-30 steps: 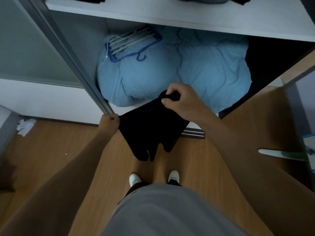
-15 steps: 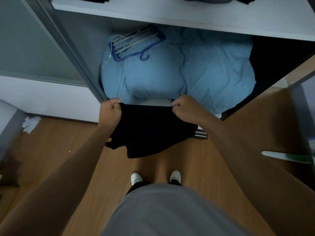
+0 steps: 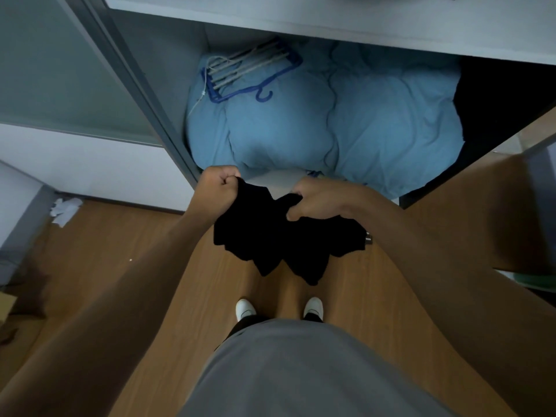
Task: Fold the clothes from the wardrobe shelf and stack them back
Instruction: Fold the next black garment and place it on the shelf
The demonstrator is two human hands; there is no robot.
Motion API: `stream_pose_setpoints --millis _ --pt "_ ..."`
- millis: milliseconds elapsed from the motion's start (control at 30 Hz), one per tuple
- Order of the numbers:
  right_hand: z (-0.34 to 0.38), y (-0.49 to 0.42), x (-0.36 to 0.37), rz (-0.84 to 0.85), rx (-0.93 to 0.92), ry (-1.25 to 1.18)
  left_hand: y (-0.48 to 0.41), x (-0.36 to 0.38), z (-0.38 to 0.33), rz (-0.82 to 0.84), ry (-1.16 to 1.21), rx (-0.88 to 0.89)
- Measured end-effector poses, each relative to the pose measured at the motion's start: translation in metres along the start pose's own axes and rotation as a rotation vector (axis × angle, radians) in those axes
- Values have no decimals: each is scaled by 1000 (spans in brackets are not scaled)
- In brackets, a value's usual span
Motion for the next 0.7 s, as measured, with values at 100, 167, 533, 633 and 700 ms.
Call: stream_pose_setpoints --millis 100,167,533,633,700 --pt "2 10 -2 55 -6 -107 0 9 1 49 47 -40" --pt "3 16 -2 112 -17 -171 0 15 -2 77 80 -46" --pt "5 25 0 161 -42 -396 17 61 -28 152 546 -135" --pt "-5 23 1 129 3 -482 29 69 -5 176 719 -369" --pt "-10 20 0 110 26 -533 40 72 9 317 673 -439"
Point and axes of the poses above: each hand's wrist, its own y-axis away from the middle knuckle, its own x-axis out of the palm, z = x × y, the point moved 6 cm from there along -y, towards the middle knuckle, and after that the axes turned 4 degrees about y, right-handed, at the moved point
